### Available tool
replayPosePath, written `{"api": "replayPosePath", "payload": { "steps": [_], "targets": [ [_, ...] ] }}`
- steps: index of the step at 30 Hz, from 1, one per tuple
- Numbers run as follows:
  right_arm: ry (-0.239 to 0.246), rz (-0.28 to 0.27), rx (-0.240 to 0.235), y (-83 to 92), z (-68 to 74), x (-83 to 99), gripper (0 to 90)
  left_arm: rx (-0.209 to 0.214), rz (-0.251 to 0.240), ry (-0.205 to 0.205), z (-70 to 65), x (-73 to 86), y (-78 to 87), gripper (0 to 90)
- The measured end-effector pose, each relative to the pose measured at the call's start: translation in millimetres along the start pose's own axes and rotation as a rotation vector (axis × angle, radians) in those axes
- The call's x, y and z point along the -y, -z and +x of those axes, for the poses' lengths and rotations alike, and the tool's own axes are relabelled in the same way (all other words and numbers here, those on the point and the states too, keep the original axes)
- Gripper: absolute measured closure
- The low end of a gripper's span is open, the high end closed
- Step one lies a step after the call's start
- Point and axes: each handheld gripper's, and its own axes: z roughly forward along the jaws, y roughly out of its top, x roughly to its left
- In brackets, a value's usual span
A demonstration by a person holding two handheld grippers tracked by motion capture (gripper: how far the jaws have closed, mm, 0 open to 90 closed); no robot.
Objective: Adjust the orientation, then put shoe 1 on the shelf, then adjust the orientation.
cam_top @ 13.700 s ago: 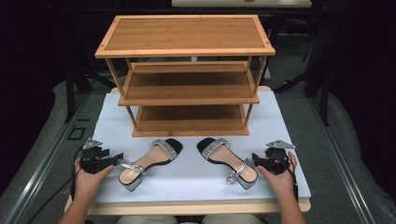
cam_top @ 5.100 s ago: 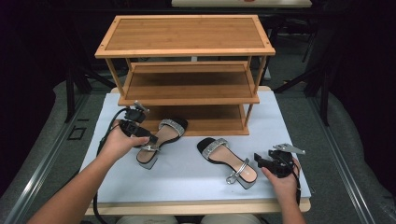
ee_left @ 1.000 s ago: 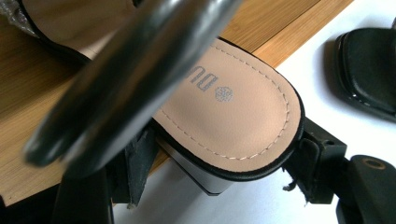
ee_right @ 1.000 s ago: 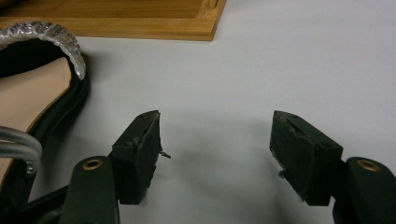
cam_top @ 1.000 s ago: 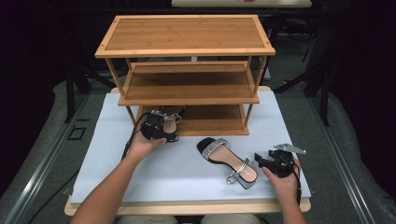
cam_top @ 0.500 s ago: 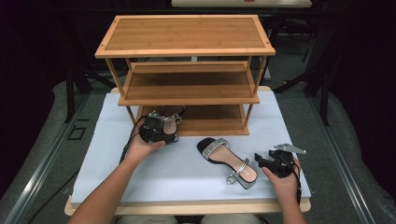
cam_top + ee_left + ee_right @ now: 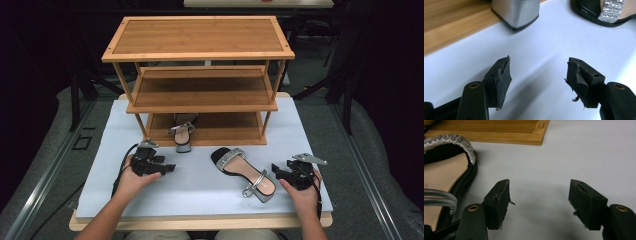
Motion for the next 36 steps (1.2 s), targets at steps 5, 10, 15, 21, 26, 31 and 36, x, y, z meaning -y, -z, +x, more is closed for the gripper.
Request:
{"api": "replayPosePath", "payload": {
  "steps": [5,10,15,21,26,31,36],
  "targets": [
    [0.009,-0.004,-0.011,2.6,3.2,-3.6,33.0,-0.016,-0.013,0.015,0.5,16.2,15.4,36.0],
    [0.01,-0.01,-0.018,8.7,6.8,-10.6,33.6,-0.051,-0.014,0.007,1.5,28.5,25.2,36.7],
    [0.038,-0.002,-0.064,18.4,11.9,-19.0,34.5,-0.073,-0.022,0.014,4.9,35.0,32.1,36.8],
    [0.049,0.026,-0.076,21.8,16.9,-30.9,34.8,-0.086,-0.021,0.025,9.2,37.5,31.0,36.7],
    [0.072,0.08,-0.087,26.0,23.4,-48.1,34.8,-0.086,-0.03,0.023,8.2,36.5,31.5,36.7],
    [0.11,0.155,-0.242,26.9,25.5,-61.9,35.0,-0.082,-0.022,0.02,7.9,37.6,31.4,36.7],
    [0.166,0.2,-0.159,25.8,37.0,-72.3,35.1,-0.075,-0.031,0.008,5.4,36.2,29.8,36.7]
  ]
}}
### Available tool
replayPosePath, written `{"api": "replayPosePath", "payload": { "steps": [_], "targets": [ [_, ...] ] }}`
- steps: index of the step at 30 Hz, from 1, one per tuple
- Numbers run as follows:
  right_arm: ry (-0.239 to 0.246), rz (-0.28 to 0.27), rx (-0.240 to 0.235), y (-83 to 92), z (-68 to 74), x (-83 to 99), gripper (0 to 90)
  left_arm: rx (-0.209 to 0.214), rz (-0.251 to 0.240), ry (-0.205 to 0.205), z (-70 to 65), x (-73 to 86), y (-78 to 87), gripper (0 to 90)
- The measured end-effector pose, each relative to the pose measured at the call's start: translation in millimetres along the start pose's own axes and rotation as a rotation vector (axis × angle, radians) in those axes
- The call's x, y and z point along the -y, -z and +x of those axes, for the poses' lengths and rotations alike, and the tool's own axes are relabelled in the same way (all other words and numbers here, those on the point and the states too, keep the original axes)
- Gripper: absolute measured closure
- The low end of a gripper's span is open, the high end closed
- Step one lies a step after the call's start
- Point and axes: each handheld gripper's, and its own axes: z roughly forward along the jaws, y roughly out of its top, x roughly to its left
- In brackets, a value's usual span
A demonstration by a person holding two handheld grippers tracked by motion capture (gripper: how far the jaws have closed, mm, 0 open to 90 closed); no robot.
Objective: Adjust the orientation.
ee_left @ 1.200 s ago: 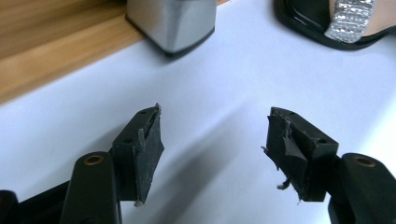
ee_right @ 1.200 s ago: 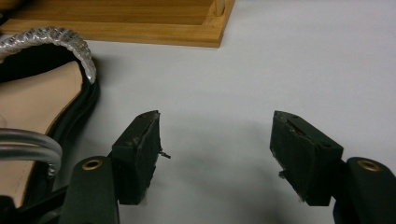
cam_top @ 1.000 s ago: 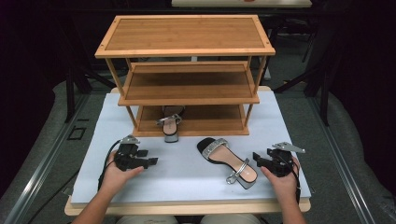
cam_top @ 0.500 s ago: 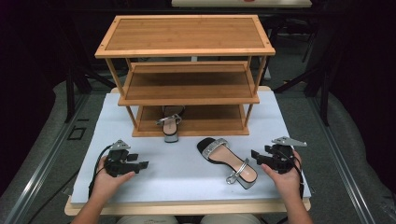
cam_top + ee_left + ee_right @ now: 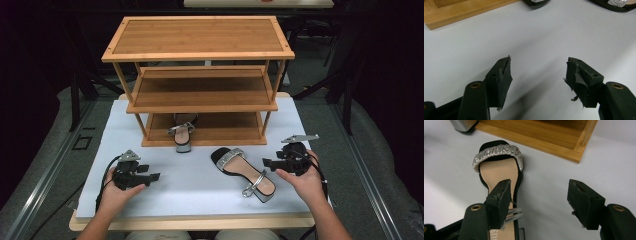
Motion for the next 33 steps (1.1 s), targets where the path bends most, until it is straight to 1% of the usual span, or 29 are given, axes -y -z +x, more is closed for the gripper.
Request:
{"api": "replayPosePath", "payload": {
  "steps": [1,2,3,4,6,7,8,10,11,12,13,15,16,18,19,20,21,22,24,25,32,33],
  "targets": [
    [0.0,0.0,0.0,0.0,0.0,0.0,35.1,0.0,0.0,0.0,0.0,0.0,0.0,36.7],
    [0.018,0.021,-0.006,-0.9,2.5,-4.2,35.1,0.001,0.01,-0.001,-0.6,0.9,-1.1,36.7],
    [0.018,0.021,-0.006,-0.9,2.5,-4.2,35.1,0.001,0.01,-0.001,-0.6,0.9,-1.1,36.7],
    [0.036,0.053,-0.009,-1.4,5.3,-8.7,35.1,0.003,0.014,-0.003,-0.9,1.6,-1.6,36.7],
    [0.054,0.084,-0.01,-2.3,8.5,-13.5,35.1,0.003,0.016,-0.004,-0.9,1.7,-1.5,36.7],
    [0.063,0.094,-0.036,-3.0,9.4,-16.0,35.1,0.004,0.016,-0.006,-1.0,1.6,-1.3,36.7],
    [0.074,0.11,-0.015,-3.3,12.2,-18.6,35.1,0.003,0.014,-0.006,-1.1,1.5,-1.3,36.7],
    [0.094,0.131,-0.021,-4.9,16.5,-23.6,35.1,0.005,0.012,-0.004,-1.3,1.2,-1.5,36.7],
    [0.094,0.131,-0.021,-4.9,16.5,-23.6,35.1,0.005,0.012,-0.004,-1.3,1.2,-1.5,36.7],
    [0.118,0.162,-0.039,-6.9,20.8,-28.3,35.0,0.006,0.017,-0.008,-1.3,1.4,-1.9,36.7],
    [0.129,0.177,-0.032,-7.7,23.6,-30.5,35.0,0.005,0.017,-0.009,-1.3,1.4,-2.1,36.7],
    [0.134,0.184,-0.037,-8.7,25.8,-31.9,35.0,0.005,0.017,-0.008,-1.3,1.6,-2.1,36.7],
    [0.157,0.212,-0.04,-11.2,31.1,-36.2,35.0,0.008,0.016,-0.005,-1.0,1.6,-1.8,36.7],
    [0.159,0.219,-0.049,-12.0,32.7,-37.5,35.0,0.006,0.012,-0.003,-0.6,1.7,-1.6,36.7],
    [0.171,0.228,-0.054,-13.9,35.4,-39.5,35.0,0.006,0.01,0.001,-0.5,2.0,-1.7,36.6],
    [0.176,0.24,-0.055,-15.1,38.0,-40.9,34.9,0.004,0.011,0.005,-0.5,2.1,-1.4,36.7],
    [0.193,0.266,-0.059,-18.0,42.8,-43.4,34.8,0.004,0.01,0.005,-0.2,2.1,-1.5,36.6],
    [0.193,0.266,-0.059,-18.0,42.8,-43.4,34.8,0.003,0.012,0.004,0.1,2.1,-1.2,36.6],
    [0.212,0.282,-0.06,-21.9,47.0,-44.9,34.6,0.004,0.008,0.007,1.1,2.0,-0.2,36.6],
    [0.223,0.303,-0.061,-25.0,50.7,-46.3,34.5,0.002,0.003,0.013,2.0,2.2,0.6,36.6],
    [0.235,0.329,-0.065,-35.8,56.8,-48.1,34.1,0.003,0.009,0.014,2.2,3.0,-0.7,36.6],
    [0.241,0.342,-0.067,-39.9,58.6,-47.6,33.8,0.005,0.013,0.011,2.2,2.8,-1.1,36.6]
  ]
}}
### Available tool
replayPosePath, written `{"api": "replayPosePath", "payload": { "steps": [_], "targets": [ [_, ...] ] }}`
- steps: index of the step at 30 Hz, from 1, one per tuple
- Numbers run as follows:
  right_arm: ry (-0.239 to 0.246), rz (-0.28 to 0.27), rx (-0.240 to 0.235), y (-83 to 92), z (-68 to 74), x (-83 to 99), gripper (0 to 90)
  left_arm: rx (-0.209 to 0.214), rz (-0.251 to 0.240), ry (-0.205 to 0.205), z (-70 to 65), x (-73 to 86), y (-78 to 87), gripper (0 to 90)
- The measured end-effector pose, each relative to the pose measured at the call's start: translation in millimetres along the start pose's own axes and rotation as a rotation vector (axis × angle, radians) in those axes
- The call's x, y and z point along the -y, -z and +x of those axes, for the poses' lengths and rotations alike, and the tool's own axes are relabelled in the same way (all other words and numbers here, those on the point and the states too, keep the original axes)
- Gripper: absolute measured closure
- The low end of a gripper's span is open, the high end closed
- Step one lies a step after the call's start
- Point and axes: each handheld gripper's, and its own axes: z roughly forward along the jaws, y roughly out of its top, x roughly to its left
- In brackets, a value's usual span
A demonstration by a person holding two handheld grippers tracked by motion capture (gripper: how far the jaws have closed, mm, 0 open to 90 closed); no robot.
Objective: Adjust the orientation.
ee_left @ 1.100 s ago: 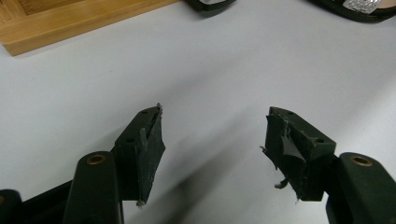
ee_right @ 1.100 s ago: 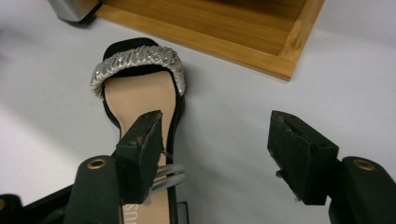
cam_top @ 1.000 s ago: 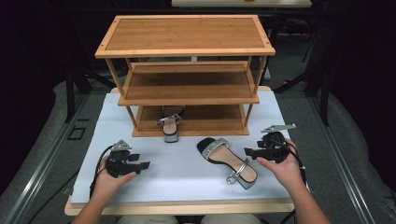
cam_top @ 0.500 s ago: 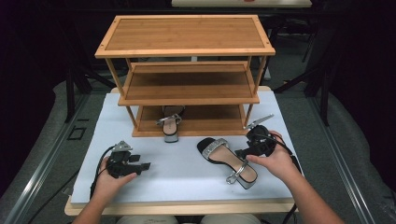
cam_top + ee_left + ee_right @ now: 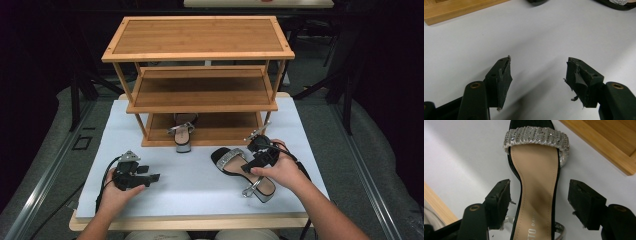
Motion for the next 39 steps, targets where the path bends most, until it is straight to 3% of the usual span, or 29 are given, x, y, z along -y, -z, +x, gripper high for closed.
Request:
{"api": "replayPosePath", "payload": {
  "steps": [27,30,32,33,35,39],
  "targets": [
    [0.007,0.175,0.052,-28.7,-1.4,0.7,29.7,0.001,0.005,0.008,1.4,0.7,-0.2,36.6],
    [-0.004,0.174,0.016,-30.1,-2.8,0.3,29.9,0.0,0.005,0.008,1.7,0.7,0.1,36.6],
    [-0.013,0.181,0.035,-30.5,-2.7,-0.3,30.2,0.002,0.003,0.008,1.9,0.7,0.1,36.6],
    [-0.018,0.182,0.017,-31.0,-3.5,-0.4,30.4,0.002,0.005,0.008,1.9,0.8,0.1,36.6],
    [-0.017,0.197,0.042,-31.7,-2.5,-0.8,31.0,0.004,0.005,0.011,1.9,0.9,-0.4,36.6],
    [-0.016,0.202,0.017,-35.5,-2.2,-1.8,31.4,0.005,0.007,0.01,1.6,0.9,-1.3,36.6]
  ]
}}
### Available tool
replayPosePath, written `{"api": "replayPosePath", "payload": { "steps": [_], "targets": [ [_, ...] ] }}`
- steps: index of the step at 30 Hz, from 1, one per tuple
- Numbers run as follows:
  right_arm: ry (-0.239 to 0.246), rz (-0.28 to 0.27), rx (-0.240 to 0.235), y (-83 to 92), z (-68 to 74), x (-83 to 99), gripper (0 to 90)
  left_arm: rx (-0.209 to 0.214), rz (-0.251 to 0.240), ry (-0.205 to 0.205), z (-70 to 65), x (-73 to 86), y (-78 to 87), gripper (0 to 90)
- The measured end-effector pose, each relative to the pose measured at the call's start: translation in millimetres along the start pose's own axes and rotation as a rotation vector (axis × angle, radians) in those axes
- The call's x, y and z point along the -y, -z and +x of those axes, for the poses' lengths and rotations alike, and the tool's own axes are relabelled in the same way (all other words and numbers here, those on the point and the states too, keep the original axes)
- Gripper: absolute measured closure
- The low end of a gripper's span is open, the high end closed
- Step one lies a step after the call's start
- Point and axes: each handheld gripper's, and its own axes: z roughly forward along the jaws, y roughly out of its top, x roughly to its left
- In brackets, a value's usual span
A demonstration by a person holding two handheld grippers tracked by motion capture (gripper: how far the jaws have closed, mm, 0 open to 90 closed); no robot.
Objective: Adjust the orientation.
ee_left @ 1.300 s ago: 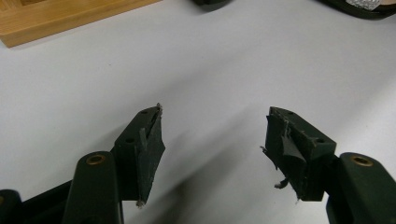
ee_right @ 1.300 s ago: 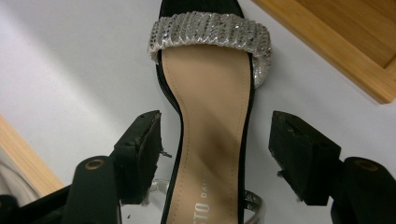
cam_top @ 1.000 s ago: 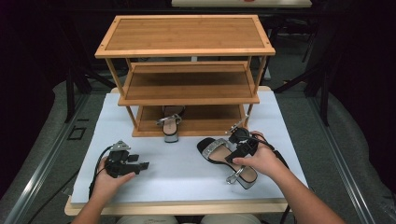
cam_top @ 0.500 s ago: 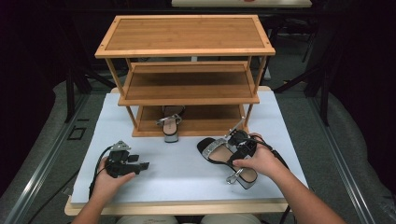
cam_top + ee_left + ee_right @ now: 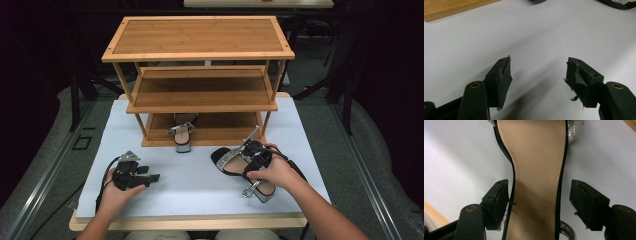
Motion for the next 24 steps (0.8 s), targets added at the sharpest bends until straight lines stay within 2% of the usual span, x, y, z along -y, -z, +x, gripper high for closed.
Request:
{"api": "replayPosePath", "payload": {
  "steps": [5,9,16,20,24],
  "targets": [
    [-0.014,0.007,0.002,-3.1,0.9,-3.3,33.3,0.001,-0.001,0.001,0.2,0.1,0.0,36.6],
    [-0.025,0.032,-0.001,-8.2,1.6,-5.8,35.1,0.002,0.0,0.001,0.3,0.2,0.0,36.6],
    [-0.018,0.067,0.025,-14.3,2.5,-9.0,37.7,0.003,0.001,0.001,0.2,0.3,-0.1,36.6],
    [-0.038,0.078,-0.002,-15.4,0.9,-8.7,39.0,0.003,0.001,0.002,0.2,0.3,-0.2,36.6],
    [-0.042,0.086,-0.005,-15.9,0.0,-9.0,39.0,0.004,0.006,0.001,0.0,0.3,-0.6,36.6]
  ]
}}
